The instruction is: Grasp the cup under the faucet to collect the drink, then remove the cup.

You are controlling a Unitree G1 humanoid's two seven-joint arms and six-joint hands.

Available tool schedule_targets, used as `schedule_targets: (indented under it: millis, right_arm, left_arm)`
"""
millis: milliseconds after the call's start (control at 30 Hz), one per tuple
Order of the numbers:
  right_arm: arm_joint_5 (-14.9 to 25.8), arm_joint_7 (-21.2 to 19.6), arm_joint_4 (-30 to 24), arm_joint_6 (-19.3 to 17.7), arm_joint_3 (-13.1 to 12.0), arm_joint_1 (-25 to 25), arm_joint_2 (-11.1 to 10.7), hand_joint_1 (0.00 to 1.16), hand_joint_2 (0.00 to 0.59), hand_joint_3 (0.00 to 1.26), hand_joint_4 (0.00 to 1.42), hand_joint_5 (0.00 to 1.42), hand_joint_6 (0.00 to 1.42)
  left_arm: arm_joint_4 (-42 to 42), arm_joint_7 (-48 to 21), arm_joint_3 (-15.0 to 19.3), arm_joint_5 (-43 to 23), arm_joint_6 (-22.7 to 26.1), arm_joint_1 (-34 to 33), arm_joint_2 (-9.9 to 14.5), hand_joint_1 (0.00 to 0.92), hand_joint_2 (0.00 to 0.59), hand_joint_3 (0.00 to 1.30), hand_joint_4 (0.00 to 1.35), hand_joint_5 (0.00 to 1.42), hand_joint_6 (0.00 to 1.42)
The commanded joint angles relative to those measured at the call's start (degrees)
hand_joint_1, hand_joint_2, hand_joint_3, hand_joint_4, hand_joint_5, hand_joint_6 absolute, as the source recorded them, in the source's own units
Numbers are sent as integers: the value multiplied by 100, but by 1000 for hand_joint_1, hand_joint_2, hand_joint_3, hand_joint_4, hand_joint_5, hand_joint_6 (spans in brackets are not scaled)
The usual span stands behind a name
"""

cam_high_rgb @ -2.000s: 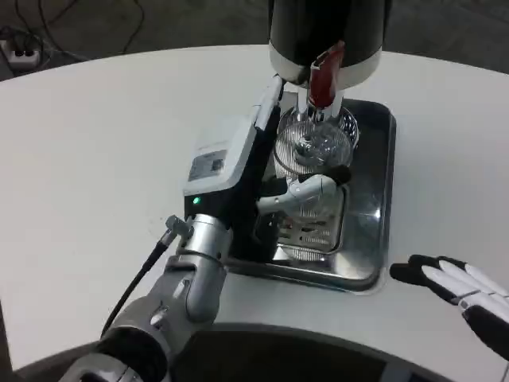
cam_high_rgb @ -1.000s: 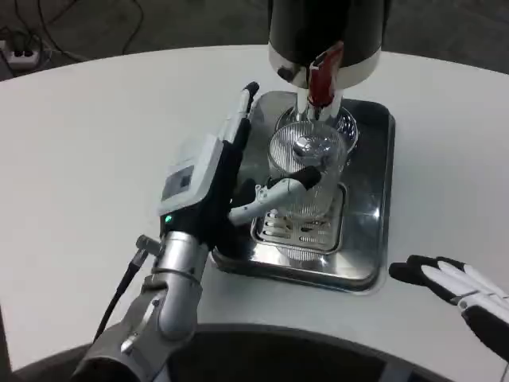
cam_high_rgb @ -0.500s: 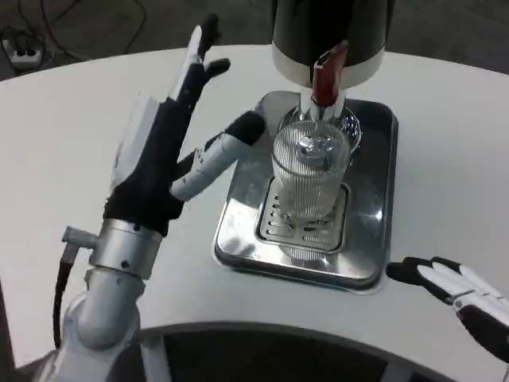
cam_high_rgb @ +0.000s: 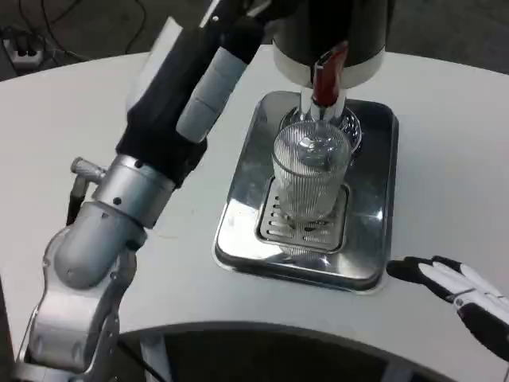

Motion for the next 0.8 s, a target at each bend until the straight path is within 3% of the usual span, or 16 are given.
schedule_targets:
  millis: [33, 400, 800]
  right_arm:
    - [-48, 1, -75, -45, 7, 73, 62, 503, 503, 115, 62, 0, 0]
    - [-41, 4, -75, -56, 23, 43, 65, 503, 503, 115, 62, 0, 0]
    - [-47, 0, -75, -38, 71, -15, 46, 504, 503, 123, 62, 0, 0]
  left_arm:
    - [359, -473, -56, -192, 73, -233, -101, 0, 24, 0, 0, 130, 119]
    - [1099, -991, -65, -99, 52, -555, -288, 0, 25, 0, 0, 138, 132]
    - [970, -1664, -289, 289, -161, -616, 263, 0, 39, 4, 4, 154, 138]
